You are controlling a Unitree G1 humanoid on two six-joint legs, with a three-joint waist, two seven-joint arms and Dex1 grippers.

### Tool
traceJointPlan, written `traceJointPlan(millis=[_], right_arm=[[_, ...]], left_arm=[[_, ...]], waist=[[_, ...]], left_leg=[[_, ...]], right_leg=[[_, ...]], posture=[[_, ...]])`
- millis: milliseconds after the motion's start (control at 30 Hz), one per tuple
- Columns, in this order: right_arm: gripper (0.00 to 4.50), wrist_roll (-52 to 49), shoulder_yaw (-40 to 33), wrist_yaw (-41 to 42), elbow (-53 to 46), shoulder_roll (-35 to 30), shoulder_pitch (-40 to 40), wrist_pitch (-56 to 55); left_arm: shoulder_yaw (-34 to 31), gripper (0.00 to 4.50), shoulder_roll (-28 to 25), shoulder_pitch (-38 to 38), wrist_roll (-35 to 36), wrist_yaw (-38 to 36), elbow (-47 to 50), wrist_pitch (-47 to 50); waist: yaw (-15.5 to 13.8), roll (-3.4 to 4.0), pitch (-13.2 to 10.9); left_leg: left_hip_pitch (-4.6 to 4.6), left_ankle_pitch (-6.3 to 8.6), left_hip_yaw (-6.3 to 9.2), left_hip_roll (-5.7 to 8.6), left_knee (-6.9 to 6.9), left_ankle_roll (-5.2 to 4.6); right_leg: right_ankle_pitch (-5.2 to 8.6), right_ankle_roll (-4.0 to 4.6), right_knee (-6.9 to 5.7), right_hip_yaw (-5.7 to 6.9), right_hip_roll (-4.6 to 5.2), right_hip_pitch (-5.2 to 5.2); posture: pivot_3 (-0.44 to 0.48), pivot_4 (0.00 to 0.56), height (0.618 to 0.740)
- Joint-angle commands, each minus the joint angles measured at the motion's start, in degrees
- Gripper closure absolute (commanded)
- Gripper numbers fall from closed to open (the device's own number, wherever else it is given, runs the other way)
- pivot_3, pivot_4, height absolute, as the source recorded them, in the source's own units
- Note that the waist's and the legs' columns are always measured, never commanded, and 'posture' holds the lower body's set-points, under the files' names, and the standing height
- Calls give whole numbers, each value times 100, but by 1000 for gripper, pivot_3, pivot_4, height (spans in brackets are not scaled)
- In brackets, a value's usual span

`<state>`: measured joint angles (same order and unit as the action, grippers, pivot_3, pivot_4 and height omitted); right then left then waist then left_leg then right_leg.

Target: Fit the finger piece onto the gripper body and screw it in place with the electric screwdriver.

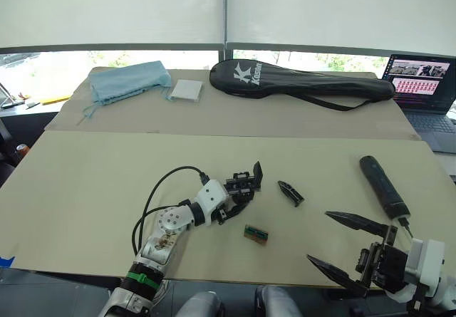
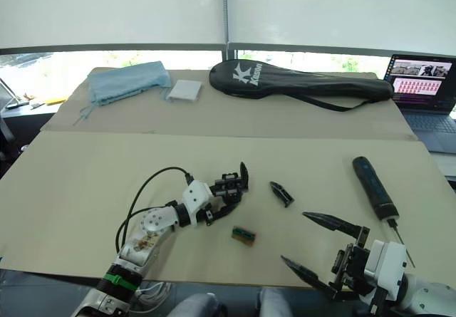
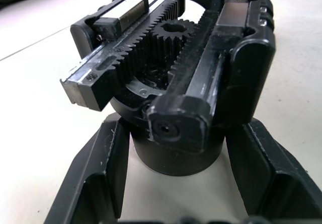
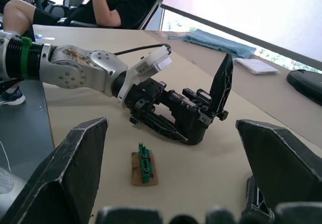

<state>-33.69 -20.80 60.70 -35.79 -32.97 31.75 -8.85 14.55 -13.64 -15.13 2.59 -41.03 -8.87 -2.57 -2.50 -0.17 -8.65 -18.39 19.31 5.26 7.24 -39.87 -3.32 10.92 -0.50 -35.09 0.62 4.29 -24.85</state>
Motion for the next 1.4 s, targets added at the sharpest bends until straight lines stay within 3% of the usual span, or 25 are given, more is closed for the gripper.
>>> traceJointPlan(millis=[33, 67, 100, 400, 600, 767, 967, 1167, 1267, 1367, 1400], right_arm=[[0, -24, -68, 4, -213, 11, -11, -238], [0, -27, -73, 4, -206, 11, -7, -246], [0, -27, -74, 5, -203, 7, 0, -252], [0, -6, -75, -27, -232, 0, 22, -254], [0, -28, -77, -4, -218, 0, 47, -258], [0, -51, -60, -8, -223, -30, 35, -205], [0, 16, -37, -54, -255, 22, 78, -256], [0, 82, -75, -107, -272, 75, 163, -350], [0, 95, -87, -110, -261, 84, 196, -392], [0, 100, -88, -107, -242, 84, 200, -419], [0, 107, -79, -112, -234, 83, 187, -422]], left_arm=[[-37, 718, 24, -33, 12, 72, -106, -39], [-54, 225, 12, -31, 52, 33, -101, 22], [-63, 35, -29, -28, 79, -29, -90, 54], [-359, 35, -707, -244, 738, -1133, -268, 144], [-489, 35, -968, -1138, 1081, -2381, -1440, -227], [-269, 35, -726, -2138, 910, -3512, -2873, -987], [-262, 35, -217, -2778, 701, -3938, -4093, -1642], [-346, 35, -108, -2972, 513, -3976, -4667, -2038], [-406, 841, -165, -3034, 457, -3967, -4873, -2178], [-448, 2195, -214, -3045, 393, -4009, -5025, -2264], [-462, 2195, -217, -3042, 385, -4035, -5053, -2289]], waist=[[0, 1, 0], [1, 1, 1], [2, 1, 1], [68, 4, 3], [22, 3, 2], [16, 2, 1], [64, -5, -2], [105, -11, -5], [106, -11, -6], [107, -11, -5], [111, -11, -5]], left_leg=[[0, 0, 0, 0, 0, 0], [0, 0, 0, 0, 0, 0], [0, 0, 0, 0, 0, 0], [1, -3, 0, -4, 1, 4], [-1, -18, 0, -1, 0, -21], [-10, -27, 0, 2, 0, -43], [-16, -26, 0, 4, -4, -50], [-26, -27, -1, 1, -8, -51], [-26, -27, -1, 1, -11, -53], [-26, -27, -1, 1, -10, -54], [-26, -27, -1, 1, -10, -54]], right_leg=[[0, 0, 0, 0, 0, 0], [0, 0, 0, 0, 0, 0], [0, 0, 0, 0, 0, 0], [0, 1, -7, 0, -5, -9], [0, 1, -6, 2, -4, -9], [-1, 3, 0, 5, -3, -17], [-2, 3, 4, 4, 1, -17], [-2, 4, -3, 4, -1, -25], [-3, 3, -3, 3, -1, -23], [-2, 3, -3, 4, -1, -25], [-2, 3, -3, 4, -1, -25]], posture=[[0, 150, 740], [0, 150, 740], [0, 150, 740], [0, 150, 740], [0, 150, 740], [0, 150, 740], [0, 150, 740], [0, 150, 740], [0, 150, 740], [0, 150, 740], [0, 150, 740]])
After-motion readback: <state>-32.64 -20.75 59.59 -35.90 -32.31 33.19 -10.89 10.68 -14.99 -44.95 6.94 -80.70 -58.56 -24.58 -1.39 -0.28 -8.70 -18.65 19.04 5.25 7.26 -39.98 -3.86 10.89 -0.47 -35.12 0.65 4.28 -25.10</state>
